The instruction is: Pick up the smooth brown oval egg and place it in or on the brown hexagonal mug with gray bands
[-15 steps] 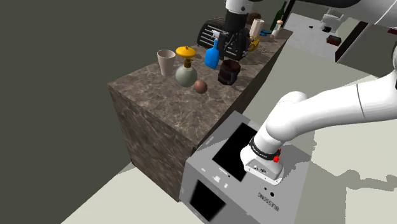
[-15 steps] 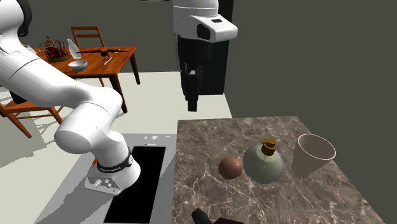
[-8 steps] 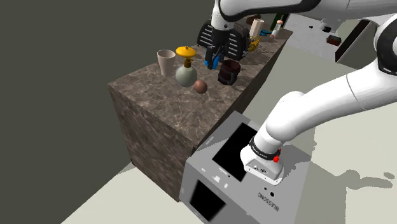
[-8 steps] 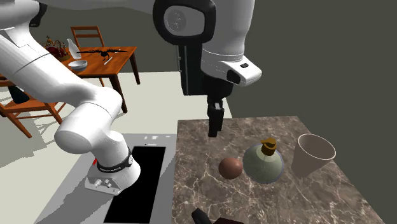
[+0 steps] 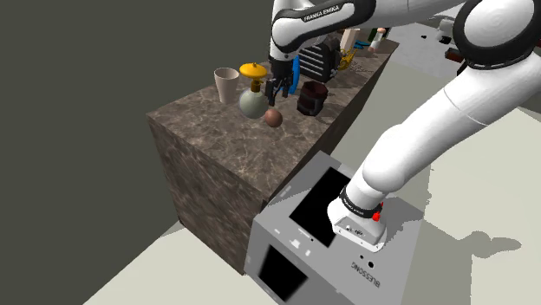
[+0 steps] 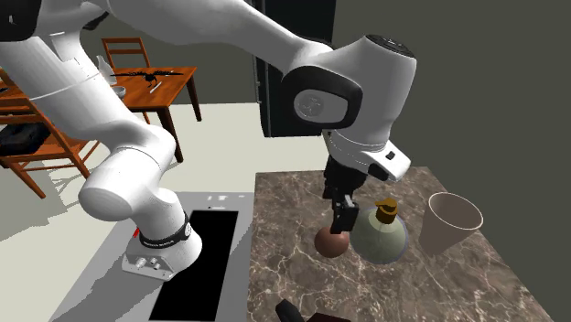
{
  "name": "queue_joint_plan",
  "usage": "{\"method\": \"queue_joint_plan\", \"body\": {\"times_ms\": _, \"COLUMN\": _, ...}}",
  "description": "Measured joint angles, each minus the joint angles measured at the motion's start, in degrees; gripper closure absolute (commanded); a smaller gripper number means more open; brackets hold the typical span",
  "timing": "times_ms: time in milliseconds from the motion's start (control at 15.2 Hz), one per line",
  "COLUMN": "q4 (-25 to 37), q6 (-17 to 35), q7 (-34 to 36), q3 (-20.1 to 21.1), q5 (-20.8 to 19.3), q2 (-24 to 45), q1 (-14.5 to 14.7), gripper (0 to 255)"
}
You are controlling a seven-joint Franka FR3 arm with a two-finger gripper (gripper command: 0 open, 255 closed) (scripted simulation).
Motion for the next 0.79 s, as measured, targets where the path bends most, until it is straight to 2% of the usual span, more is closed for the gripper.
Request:
{"method": "queue_joint_plan", "body": {"times_ms": 330, "q4": 2.6, "q6": 5.2, "q7": -3.0, "q3": -0.9, "q5": 1.5, "q2": 9.2, "q1": 0.2, "gripper": 0}}
{"method": "queue_joint_plan", "body": {"times_ms": 792, "q4": -0.3, "q6": 11.0, "q7": -3.6, "q3": -1.0, "q5": 2.0, "q2": 12.2, "q1": 0.1, "gripper": 0}}
